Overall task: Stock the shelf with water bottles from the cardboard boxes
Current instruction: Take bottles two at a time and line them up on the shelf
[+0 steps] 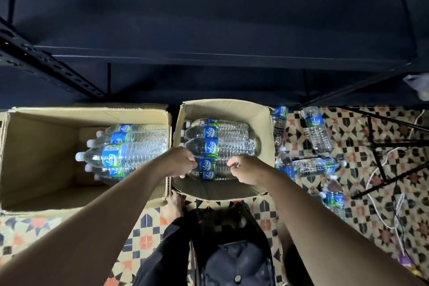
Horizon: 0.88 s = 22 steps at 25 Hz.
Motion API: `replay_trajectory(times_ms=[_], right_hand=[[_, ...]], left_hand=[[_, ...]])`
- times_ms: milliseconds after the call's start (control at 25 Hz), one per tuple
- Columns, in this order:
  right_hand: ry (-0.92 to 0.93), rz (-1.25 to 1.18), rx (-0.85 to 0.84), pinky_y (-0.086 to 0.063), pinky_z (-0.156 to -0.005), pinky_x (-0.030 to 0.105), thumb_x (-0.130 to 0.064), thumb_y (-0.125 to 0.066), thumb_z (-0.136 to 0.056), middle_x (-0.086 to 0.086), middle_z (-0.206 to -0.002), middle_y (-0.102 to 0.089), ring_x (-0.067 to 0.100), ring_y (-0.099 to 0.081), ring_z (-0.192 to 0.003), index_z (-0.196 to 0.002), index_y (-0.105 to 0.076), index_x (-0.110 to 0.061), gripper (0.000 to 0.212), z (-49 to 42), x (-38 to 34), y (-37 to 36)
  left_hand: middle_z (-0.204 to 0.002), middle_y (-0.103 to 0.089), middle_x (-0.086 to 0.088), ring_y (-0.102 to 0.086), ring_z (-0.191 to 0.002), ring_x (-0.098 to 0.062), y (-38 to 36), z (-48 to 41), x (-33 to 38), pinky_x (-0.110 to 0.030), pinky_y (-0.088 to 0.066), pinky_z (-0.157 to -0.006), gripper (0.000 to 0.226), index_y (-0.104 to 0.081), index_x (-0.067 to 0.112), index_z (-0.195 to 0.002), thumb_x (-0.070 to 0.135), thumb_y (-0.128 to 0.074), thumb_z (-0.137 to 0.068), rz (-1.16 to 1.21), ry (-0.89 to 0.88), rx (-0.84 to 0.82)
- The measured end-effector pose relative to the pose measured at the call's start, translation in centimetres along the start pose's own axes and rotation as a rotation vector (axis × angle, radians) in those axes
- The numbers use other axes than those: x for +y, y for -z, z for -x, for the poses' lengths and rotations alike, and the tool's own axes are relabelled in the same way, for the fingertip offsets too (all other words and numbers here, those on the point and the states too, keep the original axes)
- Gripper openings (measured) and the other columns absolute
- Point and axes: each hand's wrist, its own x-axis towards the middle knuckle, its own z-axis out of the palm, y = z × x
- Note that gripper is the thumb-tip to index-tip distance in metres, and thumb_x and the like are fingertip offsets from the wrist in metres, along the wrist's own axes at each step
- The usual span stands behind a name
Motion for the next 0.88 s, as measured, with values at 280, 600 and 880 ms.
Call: replay_trajectory(times_ms=[280, 600, 880], right_hand=[[0.035, 0.121, -0.036, -0.030, -0.110, 0.034, -0.016, -0.038, -0.105, 0.007, -0.154, -0.042, 0.022, -0.045, -0.138, -0.148, -0.045, -0.019, 0.043, -1.6, 1.8, 1.4], [0.139, 0.265, 0.025, -0.032, -0.047, 0.023, -0.026, -0.045, -0.102, 0.008, -0.146, -0.052, 0.008, -0.051, -0.068, -0.149, -0.040, -0.027, 0.047, -11.0, 5.5, -0.2], [0.311, 0.281, 0.144, -0.032, -0.055, 0.018, -0.034, -0.047, -0.102, -0.002, -0.148, -0.050, 0.012, -0.050, -0.087, -0.150, -0.036, -0.033, 0.049, -16.9, 7.9, -2.2]], left_hand=[[-0.115, -0.069, -0.012, -0.062, -0.096, -0.020, -2.4, -2.2, 1.7, -0.031, -0.050, -0.085, 0.029, -0.066, 0.004, -0.118, 0.022, -0.053, -0.099, 0.032, 0.047, 0.050], [-0.118, -0.068, -0.013, -0.063, -0.097, -0.023, -6.7, -9.9, 1.6, -0.029, -0.048, -0.084, 0.032, -0.067, 0.005, -0.115, 0.029, -0.052, -0.100, -0.130, 0.038, 0.071], [-0.123, -0.066, -0.009, -0.060, -0.114, -0.023, -8.1, -16.8, 0.4, -0.036, -0.048, -0.098, 0.038, -0.065, 0.012, -0.119, 0.041, -0.051, -0.099, -0.261, -0.044, 0.132]])
